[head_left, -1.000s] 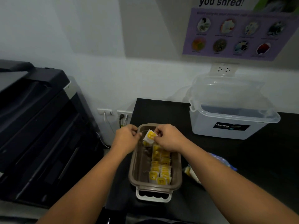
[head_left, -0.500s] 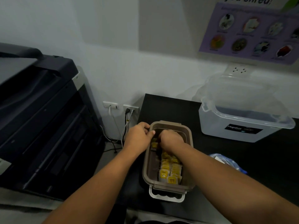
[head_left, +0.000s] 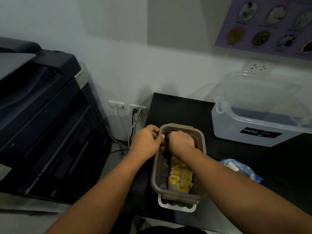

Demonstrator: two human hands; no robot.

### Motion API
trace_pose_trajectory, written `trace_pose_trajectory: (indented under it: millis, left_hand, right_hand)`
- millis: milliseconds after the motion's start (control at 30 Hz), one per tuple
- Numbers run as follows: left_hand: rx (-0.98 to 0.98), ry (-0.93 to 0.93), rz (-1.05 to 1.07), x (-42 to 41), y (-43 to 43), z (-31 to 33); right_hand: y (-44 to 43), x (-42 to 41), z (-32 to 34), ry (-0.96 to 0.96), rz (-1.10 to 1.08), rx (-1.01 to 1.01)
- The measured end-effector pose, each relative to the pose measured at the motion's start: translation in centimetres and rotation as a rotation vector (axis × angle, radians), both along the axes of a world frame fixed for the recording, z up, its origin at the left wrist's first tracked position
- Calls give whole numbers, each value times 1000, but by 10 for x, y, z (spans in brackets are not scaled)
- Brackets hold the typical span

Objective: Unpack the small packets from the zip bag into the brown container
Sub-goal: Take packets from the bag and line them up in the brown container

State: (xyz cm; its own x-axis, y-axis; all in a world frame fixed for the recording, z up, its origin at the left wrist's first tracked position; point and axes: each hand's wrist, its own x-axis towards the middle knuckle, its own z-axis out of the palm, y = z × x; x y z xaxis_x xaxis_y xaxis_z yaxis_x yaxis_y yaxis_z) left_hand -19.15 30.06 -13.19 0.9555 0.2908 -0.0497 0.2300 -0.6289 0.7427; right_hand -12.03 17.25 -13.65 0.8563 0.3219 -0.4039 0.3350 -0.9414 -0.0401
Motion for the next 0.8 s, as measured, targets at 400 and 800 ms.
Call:
trace_pose_trajectory:
  millis: [400, 800]
  left_hand:
    - [164, -262, -97, 32, -70, 59]
    - [229, 57, -406, 59, -231, 28]
  right_hand:
    - [-101, -11, 74, -91, -60, 694]
    - [-277, 0, 32, -76, -367, 587]
